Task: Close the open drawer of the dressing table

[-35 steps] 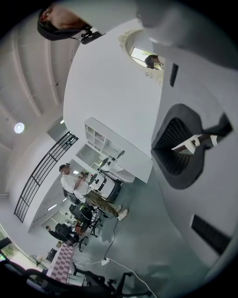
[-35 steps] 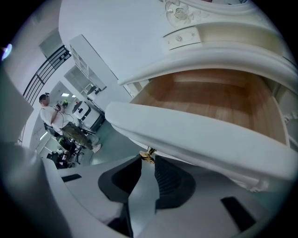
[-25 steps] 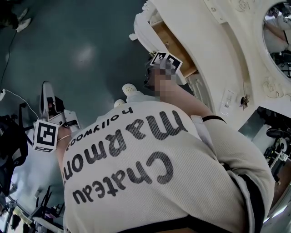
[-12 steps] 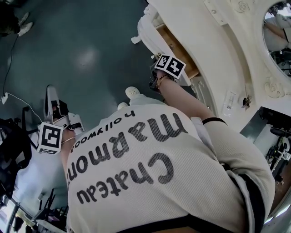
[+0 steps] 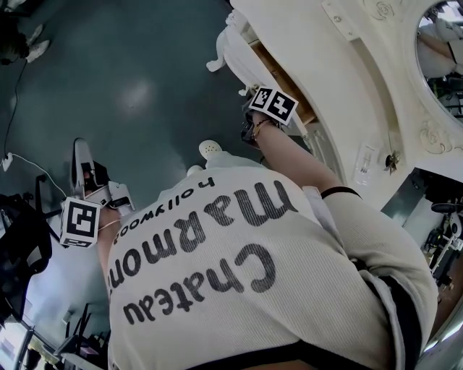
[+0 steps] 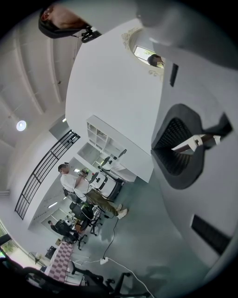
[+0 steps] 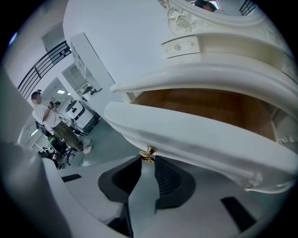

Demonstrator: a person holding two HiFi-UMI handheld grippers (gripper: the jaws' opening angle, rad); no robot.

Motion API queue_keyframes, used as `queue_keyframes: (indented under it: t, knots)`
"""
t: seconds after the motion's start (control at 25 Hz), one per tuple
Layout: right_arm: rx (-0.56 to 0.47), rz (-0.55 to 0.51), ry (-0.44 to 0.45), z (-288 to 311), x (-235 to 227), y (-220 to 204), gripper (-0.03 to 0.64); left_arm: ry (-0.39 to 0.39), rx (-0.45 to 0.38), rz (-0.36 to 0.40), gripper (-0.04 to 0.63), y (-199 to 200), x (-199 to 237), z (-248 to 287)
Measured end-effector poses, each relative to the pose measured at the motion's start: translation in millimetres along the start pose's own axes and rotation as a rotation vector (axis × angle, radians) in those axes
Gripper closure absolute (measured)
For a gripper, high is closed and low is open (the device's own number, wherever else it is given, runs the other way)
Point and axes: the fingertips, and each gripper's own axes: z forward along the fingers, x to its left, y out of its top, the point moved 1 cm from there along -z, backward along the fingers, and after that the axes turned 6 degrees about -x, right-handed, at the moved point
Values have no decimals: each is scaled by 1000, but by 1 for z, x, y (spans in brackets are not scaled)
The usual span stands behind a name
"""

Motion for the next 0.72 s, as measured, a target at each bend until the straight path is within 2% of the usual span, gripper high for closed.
queue_keyframes:
  t: [0.04, 0.2, 0.28, 0.48, 0.64, 0.72]
  knots:
    - [0, -3, 0, 0, -1, 1, 509, 15, 2, -11, 589, -1, 2, -1]
    - [-5, -2, -5, 0, -3, 4, 509, -104, -11, 52, 589, 6, -15, 9]
    - [-8, -2, -10, 0, -4, 4, 509, -94, -12, 43, 589, 6, -12, 9]
    - [-11, 8, -22, 1, -5, 6, 509, 31, -3, -26, 589, 2, 7, 2]
    - [-16, 10, -31, 2, -6, 8, 509, -65, -16, 14, 589, 9, -5, 11]
    - [-17, 7, -36, 2, -7, 9, 509, -61, -14, 18, 589, 9, -4, 12]
